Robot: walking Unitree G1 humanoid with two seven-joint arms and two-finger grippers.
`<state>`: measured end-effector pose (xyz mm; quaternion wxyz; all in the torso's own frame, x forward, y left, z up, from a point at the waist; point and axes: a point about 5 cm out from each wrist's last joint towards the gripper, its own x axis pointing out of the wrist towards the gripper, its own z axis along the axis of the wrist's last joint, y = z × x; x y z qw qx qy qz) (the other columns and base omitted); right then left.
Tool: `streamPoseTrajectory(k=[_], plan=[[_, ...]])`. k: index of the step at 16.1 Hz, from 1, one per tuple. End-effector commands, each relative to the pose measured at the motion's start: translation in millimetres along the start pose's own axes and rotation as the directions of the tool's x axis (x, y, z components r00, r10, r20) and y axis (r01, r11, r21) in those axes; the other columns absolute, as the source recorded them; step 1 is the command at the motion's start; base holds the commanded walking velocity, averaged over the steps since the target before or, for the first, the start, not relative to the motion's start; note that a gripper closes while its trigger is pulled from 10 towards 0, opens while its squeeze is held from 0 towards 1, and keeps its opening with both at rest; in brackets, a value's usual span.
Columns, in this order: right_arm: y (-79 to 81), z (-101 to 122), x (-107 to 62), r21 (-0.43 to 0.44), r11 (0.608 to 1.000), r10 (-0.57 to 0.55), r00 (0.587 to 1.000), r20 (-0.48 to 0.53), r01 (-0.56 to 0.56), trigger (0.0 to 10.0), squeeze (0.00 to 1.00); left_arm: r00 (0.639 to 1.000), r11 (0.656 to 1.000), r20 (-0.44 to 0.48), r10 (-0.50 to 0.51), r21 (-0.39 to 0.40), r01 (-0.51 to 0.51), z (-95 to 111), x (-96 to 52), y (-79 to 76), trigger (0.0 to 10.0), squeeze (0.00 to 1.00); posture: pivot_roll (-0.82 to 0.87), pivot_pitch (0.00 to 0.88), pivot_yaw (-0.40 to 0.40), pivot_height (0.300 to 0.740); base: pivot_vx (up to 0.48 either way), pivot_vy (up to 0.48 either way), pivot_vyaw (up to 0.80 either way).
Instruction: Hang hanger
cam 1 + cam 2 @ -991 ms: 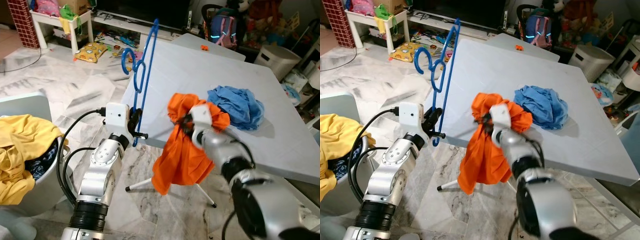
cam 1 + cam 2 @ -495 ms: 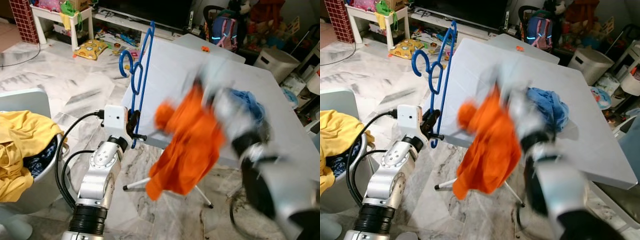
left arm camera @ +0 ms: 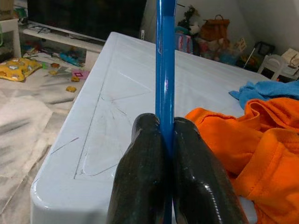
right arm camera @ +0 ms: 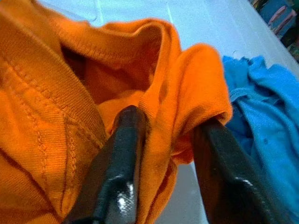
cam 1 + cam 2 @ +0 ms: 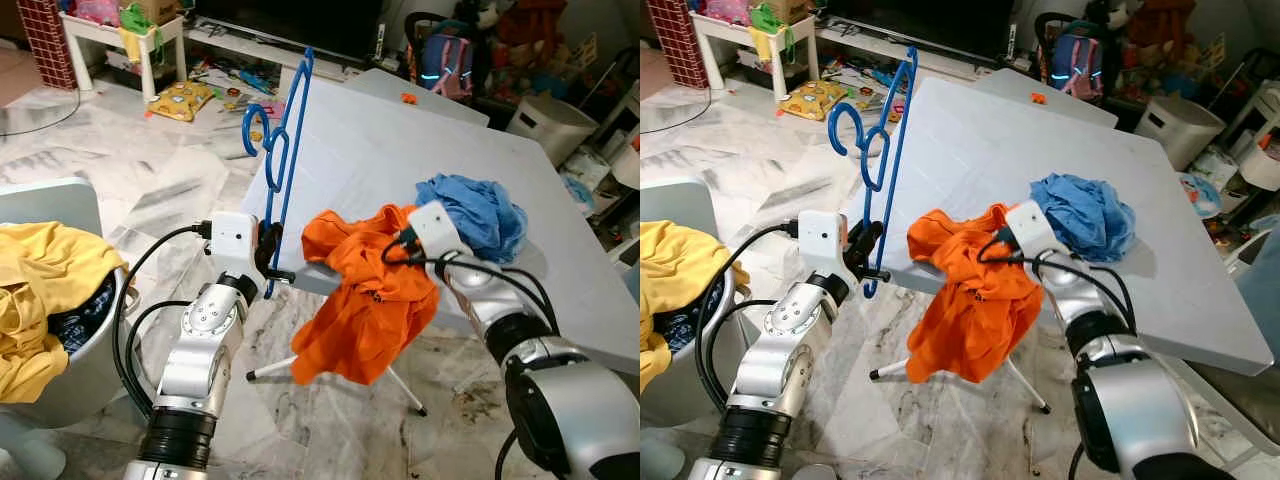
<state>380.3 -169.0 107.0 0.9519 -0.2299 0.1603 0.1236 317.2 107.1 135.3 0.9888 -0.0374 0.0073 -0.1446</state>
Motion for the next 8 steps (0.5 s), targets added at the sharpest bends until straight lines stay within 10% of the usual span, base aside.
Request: streamPoseTrajectory(k=[1,8], plan=[[-8.3,0.8,-1.9,0.007,1.0,-0.018,1.0,0.015,0.017,10.0,1.0,0.997,0.998,0.025,-0.068,0.0,0.068,7.0,4.5,-10.5,10.0,0.0,0.26,0.0,-0.211,0.74,0.0,0.0,0.0],[-29.9,15.4,-9.7,0.144,0.989,0.022,0.99,0.141,-0.042,10.0,1.0,0.996,0.996,0.038,-0.083,-0.002,0.084,8.4,4.8,-9.7,10.0,0.0,0.25,0.0,-0.2,0.74,0.0,0.0,0.0]])
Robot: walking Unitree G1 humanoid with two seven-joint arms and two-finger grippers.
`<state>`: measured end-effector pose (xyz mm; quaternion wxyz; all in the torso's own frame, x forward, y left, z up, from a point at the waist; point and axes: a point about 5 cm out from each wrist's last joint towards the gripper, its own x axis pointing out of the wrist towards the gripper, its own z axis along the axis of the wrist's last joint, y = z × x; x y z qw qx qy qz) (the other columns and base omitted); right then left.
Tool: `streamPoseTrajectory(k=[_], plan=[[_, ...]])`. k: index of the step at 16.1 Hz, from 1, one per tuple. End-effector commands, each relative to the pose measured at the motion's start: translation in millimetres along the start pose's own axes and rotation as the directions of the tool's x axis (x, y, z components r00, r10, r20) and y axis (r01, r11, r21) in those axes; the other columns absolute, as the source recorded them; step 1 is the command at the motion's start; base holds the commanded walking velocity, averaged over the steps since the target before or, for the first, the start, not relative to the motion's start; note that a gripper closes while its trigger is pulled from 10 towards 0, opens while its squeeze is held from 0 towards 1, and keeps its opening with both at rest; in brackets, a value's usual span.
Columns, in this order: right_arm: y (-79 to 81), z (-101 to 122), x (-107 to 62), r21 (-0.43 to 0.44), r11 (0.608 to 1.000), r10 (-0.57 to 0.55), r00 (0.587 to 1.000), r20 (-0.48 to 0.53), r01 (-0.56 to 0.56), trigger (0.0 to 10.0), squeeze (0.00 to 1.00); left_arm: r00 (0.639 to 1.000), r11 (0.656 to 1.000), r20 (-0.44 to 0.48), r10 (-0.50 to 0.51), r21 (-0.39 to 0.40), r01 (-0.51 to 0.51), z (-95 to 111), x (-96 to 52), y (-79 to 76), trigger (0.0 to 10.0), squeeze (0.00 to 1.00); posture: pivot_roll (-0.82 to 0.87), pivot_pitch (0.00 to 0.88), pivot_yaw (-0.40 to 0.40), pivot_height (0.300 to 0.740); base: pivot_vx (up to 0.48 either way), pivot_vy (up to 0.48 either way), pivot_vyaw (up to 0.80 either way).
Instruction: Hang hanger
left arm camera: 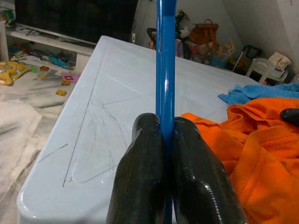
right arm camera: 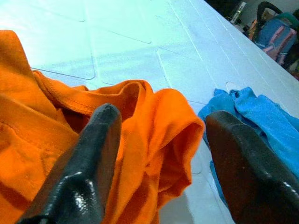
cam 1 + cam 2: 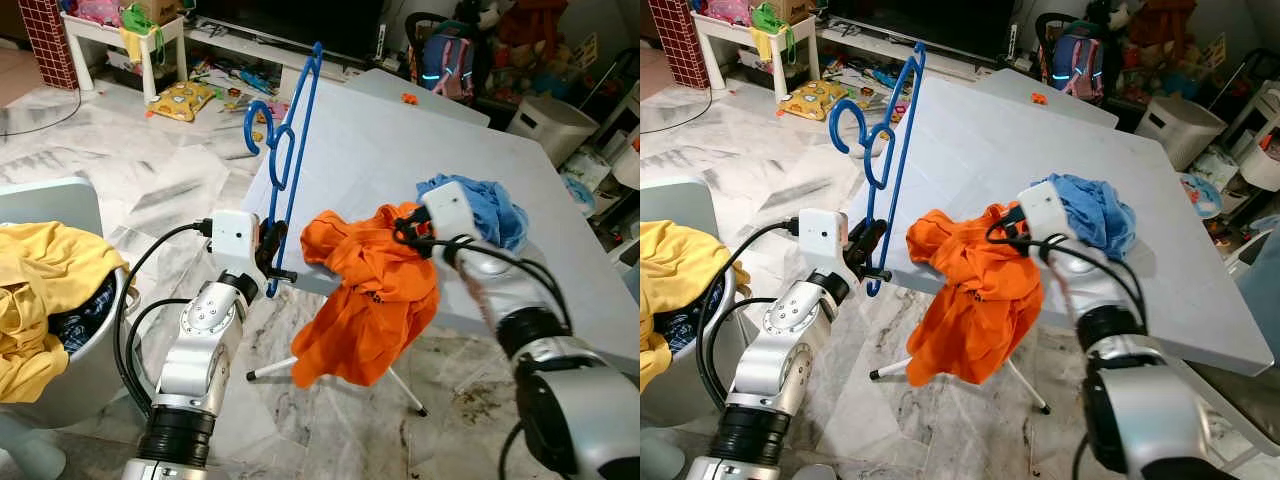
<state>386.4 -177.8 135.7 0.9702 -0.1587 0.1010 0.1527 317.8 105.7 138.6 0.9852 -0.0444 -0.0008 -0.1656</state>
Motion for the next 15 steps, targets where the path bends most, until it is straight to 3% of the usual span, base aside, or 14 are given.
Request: streamPoseTrajectory(k=[1,2,3,4,5,7,8,11,15], plan=[[-10.3,-5.2,-5.5,0.033,0.999,-0.012,1.0,-0.011,0.012,10.0,1.0,0.999,0.999,0.021,-0.044,0.009,0.043,5.3,4.9,-8.7,10.0,0.0,0.25,0.0,-0.199,0.74,0.0,0.0,0.0],[-8.4,-7.2,-6.8,0.026,0.999,0.028,1.0,-0.013,-0.028,10.0,1.0,0.999,0.999,0.022,-0.045,0.01,0.045,5.8,5.9,-9.2,10.0,0.0,0.25,0.0,-0.197,0.74,0.0,0.0,0.0],[-5.4,-7.7,-7.9,0.027,0.997,0.071,0.997,-0.007,-0.071,10.0,0.76,0.999,0.999,0.024,-0.046,0.01,0.046,6.2,6.4,-9.1,10.0,0.0,0.25,0.0,-0.196,0.74,0.0,0.0,0.0],[-4.2,-7.0,-8.6,0.022,0.995,0.095,0.996,0.0,-0.095,10.0,0.29,0.999,0.999,0.026,-0.047,0.01,0.046,6.7,6.5,-8.9,10.0,0.0,0.25,0.0,-0.195,0.74,0.0,0.0,0.0],[-5.5,-5.4,-9.3,0.025,0.995,0.095,0.995,0.005,-0.095,10.0,0.11,0.999,0.999,0.025,-0.046,0.012,0.046,6.7,6.3,-8.4,10.0,0.0,0.25,0.0,-0.195,0.74,0.0,0.0,0.0],[-8.2,0.4,-12.2,0.031,0.993,0.114,0.993,0.038,-0.115,10.0,0.1,0.999,0.999,0.027,-0.047,0.013,0.047,7.1,5.8,-7.8,10.0,0.0,0.26,0.0,-0.196,0.74,0.0,0.0,0.0],[-7.0,4.4,-15.5,0.033,0.987,0.155,0.985,0.076,-0.157,10.0,0.0,0.999,0.999,0.026,-0.046,0.014,0.045,7.1,5.9,-7.6,10.0,0.0,0.26,0.0,-0.196,0.74,0.0,0.0,0.0],[-6.4,2.6,-36.0,0.097,0.971,0.2,0.966,0.162,-0.217,10.0,0.0,0.999,0.999,0.02,-0.043,0.015,0.042,5.5,3.9,-6.4,10.0,0.0,0.25,0.0,-0.192,0.74,0.0,0.0,0.0],[-5.0,-12.8,-60.8,0.075,0.967,0.232,0.964,0.129,-0.243,10.0,0.0,0.999,0.999,0.013,-0.051,0.016,0.051,4.3,3.5,-7.3,10.0,0.0,0.23,0.0,-0.177,0.74,0.0,0.0,0.0]])
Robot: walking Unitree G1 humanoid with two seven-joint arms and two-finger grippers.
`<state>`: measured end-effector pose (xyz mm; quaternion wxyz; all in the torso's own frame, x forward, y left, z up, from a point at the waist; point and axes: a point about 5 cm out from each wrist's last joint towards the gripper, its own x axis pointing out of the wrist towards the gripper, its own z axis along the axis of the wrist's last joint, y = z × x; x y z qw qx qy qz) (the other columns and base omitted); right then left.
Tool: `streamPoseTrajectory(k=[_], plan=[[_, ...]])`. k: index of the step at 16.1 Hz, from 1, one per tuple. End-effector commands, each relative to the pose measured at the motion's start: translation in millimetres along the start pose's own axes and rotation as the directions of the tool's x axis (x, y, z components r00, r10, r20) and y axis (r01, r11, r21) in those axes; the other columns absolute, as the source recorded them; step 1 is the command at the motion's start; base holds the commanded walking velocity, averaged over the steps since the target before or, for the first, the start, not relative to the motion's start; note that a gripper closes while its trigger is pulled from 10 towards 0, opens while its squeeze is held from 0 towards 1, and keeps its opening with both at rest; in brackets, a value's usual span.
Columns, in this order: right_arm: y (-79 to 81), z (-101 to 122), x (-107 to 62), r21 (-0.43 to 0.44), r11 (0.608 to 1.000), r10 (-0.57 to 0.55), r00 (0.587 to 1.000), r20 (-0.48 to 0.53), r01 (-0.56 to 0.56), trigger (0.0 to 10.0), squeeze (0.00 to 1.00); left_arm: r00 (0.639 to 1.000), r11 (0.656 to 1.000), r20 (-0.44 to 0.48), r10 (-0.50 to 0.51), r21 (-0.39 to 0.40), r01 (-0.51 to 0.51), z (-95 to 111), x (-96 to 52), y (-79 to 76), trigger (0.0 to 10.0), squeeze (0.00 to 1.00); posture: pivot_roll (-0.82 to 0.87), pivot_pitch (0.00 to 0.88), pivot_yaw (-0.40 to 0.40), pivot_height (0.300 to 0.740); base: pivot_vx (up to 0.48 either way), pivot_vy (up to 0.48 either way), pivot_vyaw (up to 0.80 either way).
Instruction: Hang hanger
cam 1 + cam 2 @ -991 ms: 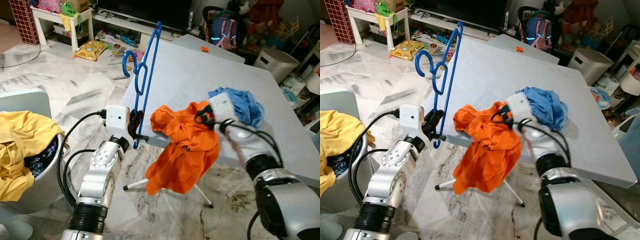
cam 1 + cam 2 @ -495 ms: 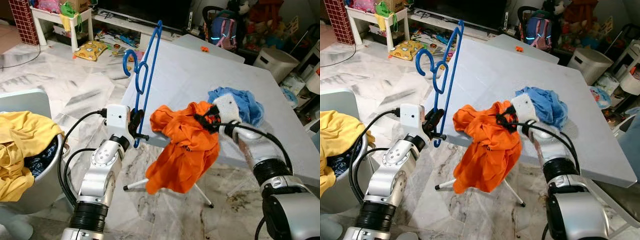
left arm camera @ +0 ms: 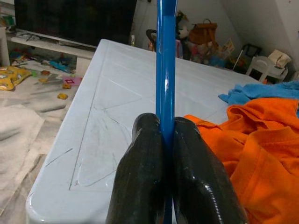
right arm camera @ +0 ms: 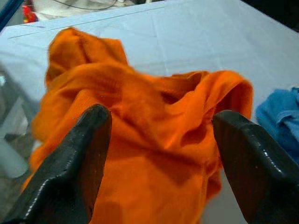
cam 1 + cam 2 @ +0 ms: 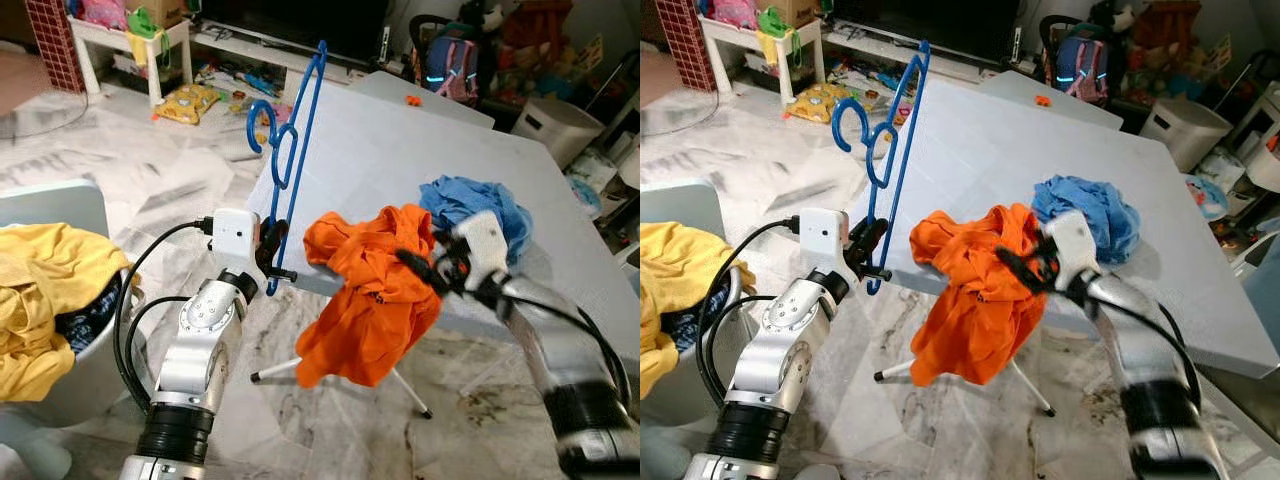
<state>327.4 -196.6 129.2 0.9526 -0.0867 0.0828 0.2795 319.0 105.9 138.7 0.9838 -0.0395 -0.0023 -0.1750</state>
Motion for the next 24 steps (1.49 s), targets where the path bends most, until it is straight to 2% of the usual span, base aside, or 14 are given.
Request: streamPoseTrajectory(k=[1,2,4,7,9,11,14,16,17,18,20,24], plan=[[-3.4,0.6,-14.1,-0.036,0.998,-0.047,0.999,-0.012,0.047,10.0,0.0,0.999,0.999,0.01,-0.037,0.007,0.037,4.1,3.3,-7.8,10.0,0.0,0.22,0.0,-0.169,0.74,0.0,0.0,0.0],[4.9,-8.9,-20.5,-0.037,0.997,-0.07,0.996,-0.051,0.069,10.0,0.0,0.999,0.999,0.007,-0.045,0.008,0.045,4.0,4.2,-8.8,10.0,0.0,0.21,0.0,-0.164,0.74,0.0,0.0,0.0],[15.1,-13.2,-21.7,-0.037,0.997,-0.065,0.995,-0.072,0.062,10.0,0.0,0.999,0.999,0.005,-0.05,0.008,0.05,3.6,4.7,-9.8,10.0,0.0,0.21,0.0,-0.162,0.74,0.0,0.0,0.0],[37.2,-10.7,-20.1,-0.021,1.0,0.002,0.998,-0.066,-0.003,10.0,0.0,0.999,0.999,-0.002,-0.054,0.005,0.054,0.9,3.1,-11.5,10.0,0.0,0.21,0.0,-0.164,0.74,0.0,0.0,0.0],[41.1,-11.4,-16.9,-0.026,1.0,-0.016,0.997,-0.074,0.014,10.0,0.0,0.999,0.999,-0.006,-0.053,0.005,0.053,-0.2,2.9,-11.5,10.0,0.0,0.21,0.0,-0.165,0.74,0.0,0.0,0.0],[57.4,-12.8,-8.8,-0.034,0.999,0.006,0.997,-0.083,-0.008,10.0,0.0,0.999,0.999,-0.003,-0.049,0.006,0.049,1.1,4.0,-10.4,10.0,0.0,0.22,0.0,-0.166,0.74,0.0,0.0,0.0],[68.6,-21.2,3.9,-0.088,0.995,-0.052,0.987,-0.152,0.039,10.0,0.0,0.999,0.999,-0.001,-0.049,0.006,0.049,1.6,4.6,-10.2,10.0,0.0,0.22,0.0,-0.163,0.74,0.0,0.0,0.0],[67.4,-27.9,12.3,-0.121,0.985,-0.146,0.97,-0.195,0.124,10.0,0.0,0.999,0.999,0.0,-0.049,0.007,0.049,1.7,4.8,-10.1,10.0,0.0,0.22,0.0,-0.163,0.74,0.0,0.0,0.0],[64.0,-28.7,17.4,-0.147,0.97,-0.219,0.956,-0.198,0.192,9.3,0.0,0.999,0.999,-0.001,-0.047,0.007,0.047,1.6,5.0,-10.0,10.0,0.0,0.22,0.0,-0.166,0.74,0.0,0.0,0.0],[60.5,-30.2,20.4,-0.186,0.956,-0.264,0.944,-0.198,0.228,0.0,0.0,0.999,0.999,-0.001,-0.047,0.007,0.047,1.6,4.9,-10.1,10.0,0.0,0.22,0.0,-0.166,0.74,0.0,0.0,0.0],[49.3,-35.4,23.9,-0.218,0.923,-0.362,0.909,-0.206,0.318,0.0,0.0,0.999,0.999,-0.001,-0.046,0.008,0.046,1.5,5.0,-10.4,10.0,0.0,0.23,0.0,-0.168,0.74,0.0,0.0,0.0],[40.9,-46.2,22.3,-0.217,0.912,-0.396,0.884,-0.247,0.348,0.0,0.0,0.999,0.999,0.002,-0.043,0.006,0.043,1.8,5.4,-10.1,10.0,0.0,0.22,0.0,-0.171,0.74,0.0,0.0,0.0]])
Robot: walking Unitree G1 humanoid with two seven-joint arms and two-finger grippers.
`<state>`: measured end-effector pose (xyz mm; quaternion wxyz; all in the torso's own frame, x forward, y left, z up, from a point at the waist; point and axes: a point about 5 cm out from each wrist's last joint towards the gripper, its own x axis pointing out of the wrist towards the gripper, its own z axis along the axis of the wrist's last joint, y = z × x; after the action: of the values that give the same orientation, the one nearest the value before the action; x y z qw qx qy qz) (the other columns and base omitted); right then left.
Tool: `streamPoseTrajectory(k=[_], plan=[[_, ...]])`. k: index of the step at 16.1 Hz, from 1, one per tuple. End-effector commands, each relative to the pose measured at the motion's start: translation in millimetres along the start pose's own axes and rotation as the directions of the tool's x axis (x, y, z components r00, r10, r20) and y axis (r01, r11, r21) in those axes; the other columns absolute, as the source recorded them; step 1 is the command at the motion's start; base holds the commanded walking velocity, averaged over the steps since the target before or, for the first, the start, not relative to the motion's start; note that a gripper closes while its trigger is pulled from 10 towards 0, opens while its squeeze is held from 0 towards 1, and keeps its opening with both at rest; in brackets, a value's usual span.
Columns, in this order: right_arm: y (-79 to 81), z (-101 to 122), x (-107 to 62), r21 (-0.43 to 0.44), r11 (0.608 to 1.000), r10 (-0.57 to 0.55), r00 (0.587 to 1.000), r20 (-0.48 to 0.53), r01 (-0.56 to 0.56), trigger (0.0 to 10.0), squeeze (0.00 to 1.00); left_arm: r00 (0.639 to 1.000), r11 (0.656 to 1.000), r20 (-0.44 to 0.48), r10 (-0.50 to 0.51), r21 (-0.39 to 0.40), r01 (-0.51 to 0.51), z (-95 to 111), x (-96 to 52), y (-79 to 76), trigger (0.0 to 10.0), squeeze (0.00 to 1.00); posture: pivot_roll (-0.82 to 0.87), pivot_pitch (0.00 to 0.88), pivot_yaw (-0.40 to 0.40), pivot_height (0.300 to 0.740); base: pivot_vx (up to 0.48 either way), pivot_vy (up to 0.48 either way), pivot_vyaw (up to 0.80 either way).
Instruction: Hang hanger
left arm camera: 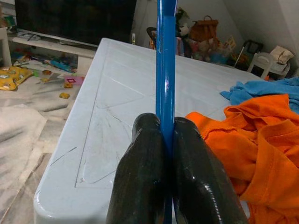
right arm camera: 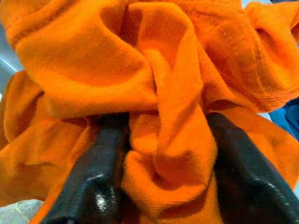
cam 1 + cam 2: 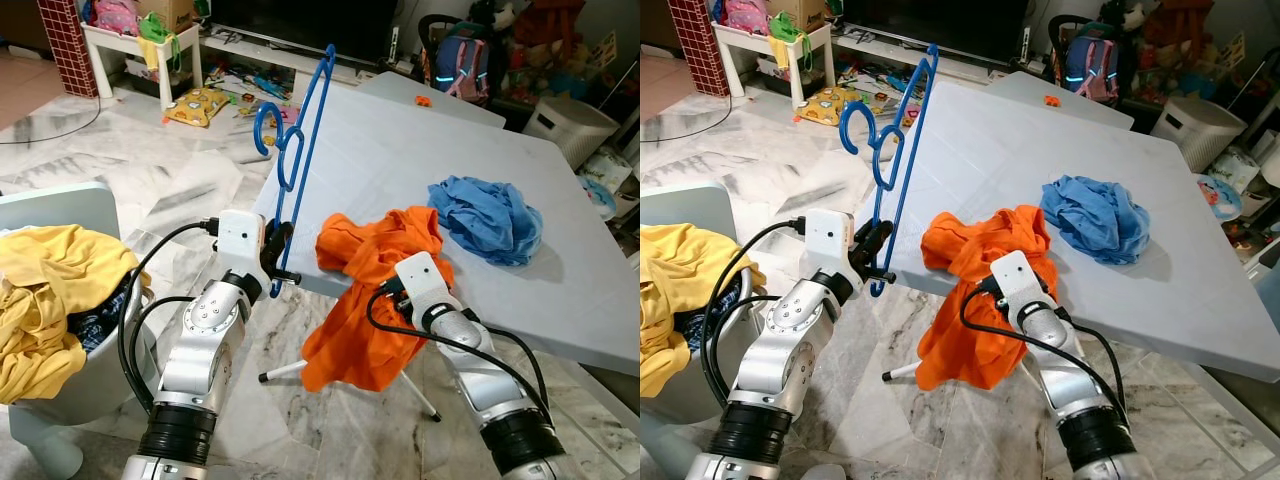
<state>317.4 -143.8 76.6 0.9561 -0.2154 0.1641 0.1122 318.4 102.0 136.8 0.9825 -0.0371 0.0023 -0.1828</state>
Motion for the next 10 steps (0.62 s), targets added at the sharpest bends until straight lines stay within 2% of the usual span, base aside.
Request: streamPoseTrajectory(k=[1,2,4,6,7,10], plan=[[-15.9,-11.8,-0.8,0.015,0.998,-0.055,0.997,-0.05,0.055,0.0,0.0,1.0,1.0,0.012,-0.027,0.003,0.027,4.0,4.7,-6.6,10.0,0.0,0.22,0.0,-0.17,0.74,0.0,0.0,0.0],[-16.1,-12.5,-0.8,0.017,0.998,-0.055,0.997,-0.052,0.056,0.0,0.0,1.0,1.0,0.012,-0.027,0.003,0.027,3.9,4.7,-6.7,10.0,0.0,0.22,0.0,-0.17,0.74,0.0,0.0,0.0],[-20.0,-17.4,0.4,0.135,0.987,-0.075,0.995,-0.067,0.083,0.0,0.0,0.999,0.999,0.011,-0.04,-0.001,0.04,2.4,4.8,-7.8,10.0,0.0,0.21,0.0,-0.164,0.74,0.0,0.0,0.0],[-20.8,-16.7,0.6,0.157,0.984,-0.08,0.995,-0.063,0.089,0.0,0.0,0.999,0.999,0.013,-0.046,-0.001,0.046,2.7,4.9,-8.0,10.0,0.0,0.21,0.0,-0.164,0.74,0.0,0.0,0.0],[-26.5,-8.8,1.1,0.219,0.968,-0.12,0.993,-0.02,0.122,0.0,0.0,0.998,0.998,0.033,-0.059,-0.006,0.059,6.0,5.8,-8.7,10.0,0.0,0.21,0.0,-0.162,0.74,0.262,0.0,0.0],[-41.3,7.5,1.0,0.283,0.943,-0.199,0.978,0.056,0.175,0.0,0.0,0.996,0.998,0.053,-0.069,-0.012,0.069,11.9,7.9,-8.5,10.0,0.0,0.21,0.0,-0.159,0.74,0.323,0.0,0.0]])
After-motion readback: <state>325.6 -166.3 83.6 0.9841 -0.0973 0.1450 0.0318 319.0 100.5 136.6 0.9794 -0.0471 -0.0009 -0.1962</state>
